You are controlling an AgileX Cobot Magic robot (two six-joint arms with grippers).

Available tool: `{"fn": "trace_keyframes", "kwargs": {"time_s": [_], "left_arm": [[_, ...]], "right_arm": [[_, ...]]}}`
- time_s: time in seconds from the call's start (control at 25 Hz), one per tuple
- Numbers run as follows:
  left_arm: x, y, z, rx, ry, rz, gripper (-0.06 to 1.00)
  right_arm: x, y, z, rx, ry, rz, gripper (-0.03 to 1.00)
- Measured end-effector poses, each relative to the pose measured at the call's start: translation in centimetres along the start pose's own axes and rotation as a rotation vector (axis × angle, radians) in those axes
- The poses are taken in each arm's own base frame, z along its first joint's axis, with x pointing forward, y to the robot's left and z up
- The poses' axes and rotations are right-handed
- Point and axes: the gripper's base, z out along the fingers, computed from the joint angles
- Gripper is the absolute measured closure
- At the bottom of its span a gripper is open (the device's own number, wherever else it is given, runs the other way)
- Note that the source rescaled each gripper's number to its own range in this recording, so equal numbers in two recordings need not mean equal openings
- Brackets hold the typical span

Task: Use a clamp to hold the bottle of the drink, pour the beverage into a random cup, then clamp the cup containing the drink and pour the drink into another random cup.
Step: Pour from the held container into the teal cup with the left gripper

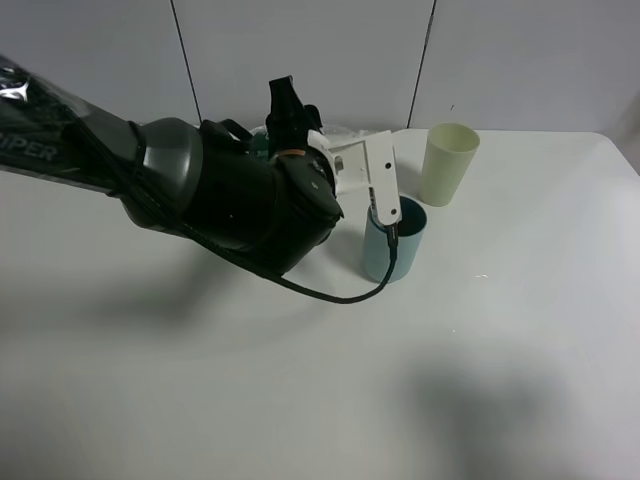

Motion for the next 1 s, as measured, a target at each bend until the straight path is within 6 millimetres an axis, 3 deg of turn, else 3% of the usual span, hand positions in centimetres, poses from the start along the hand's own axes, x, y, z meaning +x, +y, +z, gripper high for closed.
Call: {"fn": "trace_keyframes", "kwargs": {"time_s": [1.0], "left_arm": [[-1.5, 1.2, -0.2, -0.159, -0.146, 0.242, 0.86]], "right_arm": [[0.0, 0.0, 0.0, 0.000, 0.000, 0.000, -0.03]]}}
